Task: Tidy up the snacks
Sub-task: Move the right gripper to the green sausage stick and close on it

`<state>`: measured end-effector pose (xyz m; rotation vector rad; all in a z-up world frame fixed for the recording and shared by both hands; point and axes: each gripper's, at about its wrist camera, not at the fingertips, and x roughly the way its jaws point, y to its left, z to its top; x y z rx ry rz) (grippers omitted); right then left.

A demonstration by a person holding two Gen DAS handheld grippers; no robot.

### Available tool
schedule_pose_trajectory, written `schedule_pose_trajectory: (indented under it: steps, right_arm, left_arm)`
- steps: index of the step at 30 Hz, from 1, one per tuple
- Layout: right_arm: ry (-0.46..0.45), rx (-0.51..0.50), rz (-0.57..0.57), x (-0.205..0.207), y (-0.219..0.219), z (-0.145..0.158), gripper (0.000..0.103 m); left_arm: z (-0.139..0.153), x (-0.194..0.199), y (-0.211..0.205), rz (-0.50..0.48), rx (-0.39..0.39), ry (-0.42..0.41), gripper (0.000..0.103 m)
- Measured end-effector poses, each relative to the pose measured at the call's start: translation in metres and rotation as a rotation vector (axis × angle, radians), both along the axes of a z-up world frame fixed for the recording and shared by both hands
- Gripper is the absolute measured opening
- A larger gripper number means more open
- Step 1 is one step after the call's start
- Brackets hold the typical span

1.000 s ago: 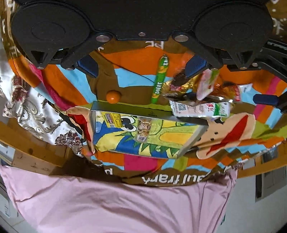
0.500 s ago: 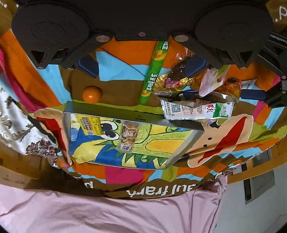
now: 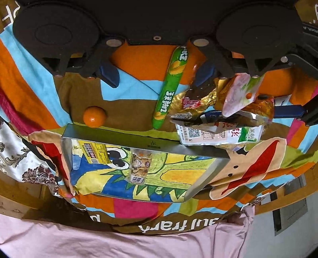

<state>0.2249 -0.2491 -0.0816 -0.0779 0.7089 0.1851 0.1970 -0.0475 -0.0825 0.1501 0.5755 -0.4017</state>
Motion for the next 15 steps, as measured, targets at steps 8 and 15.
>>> schedule_pose_trajectory:
  steps: [8,15]
  right_arm:
    - [0.001,-0.01,0.01,-0.0014,0.0027,-0.0008,0.081]
    - [0.002,-0.009,0.011,-0.0014,0.0023,-0.0012,0.081]
  left_arm:
    - [-0.0014,0.0027,0.0004,-0.033,-0.02,0.036,0.099]
    - [-0.0015,0.0,-0.0008,-0.005,-0.007,0.008,0.102]
